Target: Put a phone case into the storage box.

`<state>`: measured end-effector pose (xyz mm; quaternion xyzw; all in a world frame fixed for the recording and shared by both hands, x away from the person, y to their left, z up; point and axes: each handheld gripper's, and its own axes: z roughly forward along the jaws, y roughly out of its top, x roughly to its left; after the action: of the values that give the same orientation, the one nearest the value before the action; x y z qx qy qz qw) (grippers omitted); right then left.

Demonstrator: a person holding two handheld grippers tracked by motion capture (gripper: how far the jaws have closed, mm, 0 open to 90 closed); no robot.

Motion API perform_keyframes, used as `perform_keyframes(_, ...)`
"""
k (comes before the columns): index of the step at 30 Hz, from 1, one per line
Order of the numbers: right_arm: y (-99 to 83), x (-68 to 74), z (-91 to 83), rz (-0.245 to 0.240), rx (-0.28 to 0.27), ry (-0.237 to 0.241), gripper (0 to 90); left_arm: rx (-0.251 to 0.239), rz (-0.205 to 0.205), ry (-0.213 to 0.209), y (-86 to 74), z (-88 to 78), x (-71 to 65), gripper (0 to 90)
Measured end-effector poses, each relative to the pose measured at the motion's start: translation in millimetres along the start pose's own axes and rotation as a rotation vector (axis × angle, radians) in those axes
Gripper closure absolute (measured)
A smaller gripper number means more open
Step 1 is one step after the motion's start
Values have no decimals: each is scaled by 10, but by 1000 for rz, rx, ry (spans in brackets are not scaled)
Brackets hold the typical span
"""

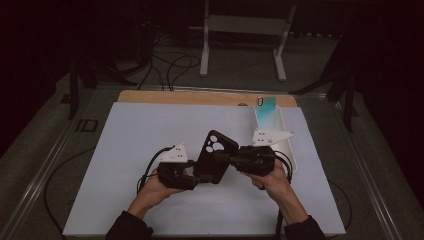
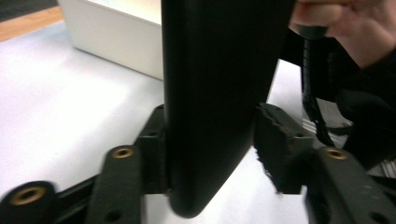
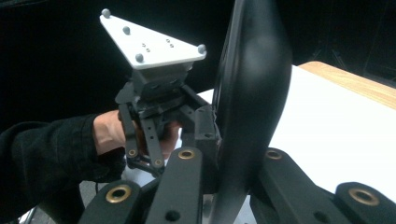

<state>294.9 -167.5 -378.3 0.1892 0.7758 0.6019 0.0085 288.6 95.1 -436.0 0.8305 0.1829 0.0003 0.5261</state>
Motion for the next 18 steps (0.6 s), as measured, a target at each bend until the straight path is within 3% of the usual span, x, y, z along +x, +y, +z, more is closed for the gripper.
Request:
perform_keyframes(9, 26, -17, -36, -32, 12, -4, 809, 11, 29, -51, -25, 41, -30, 664)
perform_keyframes(15, 41, -8, -28, -45, 19, -12, 737, -6, 25, -33, -57, 53, -25, 741)
perform_keyframes(16, 38, -16, -24, -48, 22, -32, 668, -10, 19, -31, -62, 54, -23, 784)
perform_keyframes(18, 29, -19, -10, -39, 24, -37, 624, -8, 20, -16, -69, 63, -30, 793)
